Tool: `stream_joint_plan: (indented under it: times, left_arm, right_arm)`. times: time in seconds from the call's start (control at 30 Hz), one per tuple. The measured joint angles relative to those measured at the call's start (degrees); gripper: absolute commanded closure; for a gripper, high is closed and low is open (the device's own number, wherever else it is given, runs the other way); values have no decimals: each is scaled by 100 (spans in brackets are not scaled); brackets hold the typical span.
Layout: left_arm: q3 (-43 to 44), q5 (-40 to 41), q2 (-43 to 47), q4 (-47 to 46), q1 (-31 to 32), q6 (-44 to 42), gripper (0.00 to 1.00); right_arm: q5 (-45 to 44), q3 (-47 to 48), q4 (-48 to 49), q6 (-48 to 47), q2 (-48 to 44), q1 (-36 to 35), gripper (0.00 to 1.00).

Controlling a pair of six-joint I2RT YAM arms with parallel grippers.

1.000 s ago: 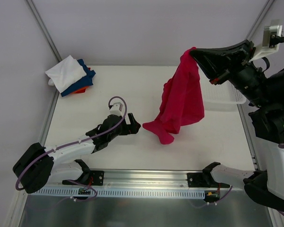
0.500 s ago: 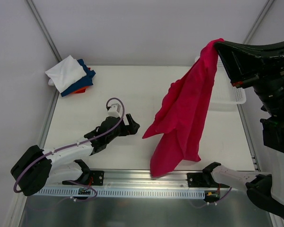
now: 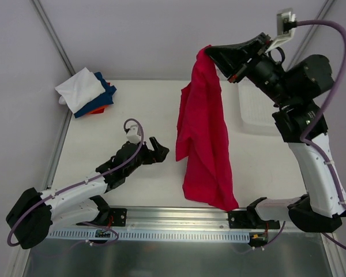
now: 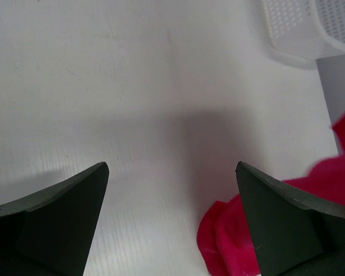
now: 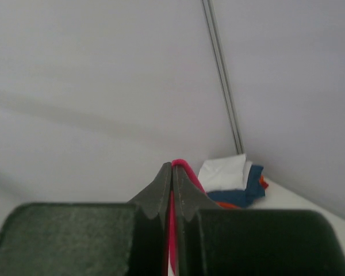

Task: Fold and stack the t-shirts
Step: Flatten the tshirt out

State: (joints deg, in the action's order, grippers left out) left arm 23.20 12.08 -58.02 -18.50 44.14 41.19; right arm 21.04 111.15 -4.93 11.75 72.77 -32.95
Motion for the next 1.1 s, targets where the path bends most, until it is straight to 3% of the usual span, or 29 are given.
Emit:
stream_joint_plan:
  times: [0.37,0.73,1.1]
  left_arm:
    - [778,20,951,334,0,-149,4]
    - [922,-260,673,334,131,-105,5]
    - [498,-50,221,225,1364,280,8]
  right_arm:
    - [57,-197,-345,0,87,0,99]
    - [68,-208,-348,-109,144,31,100]
    - [90,-103,-350,-57,796,673,99]
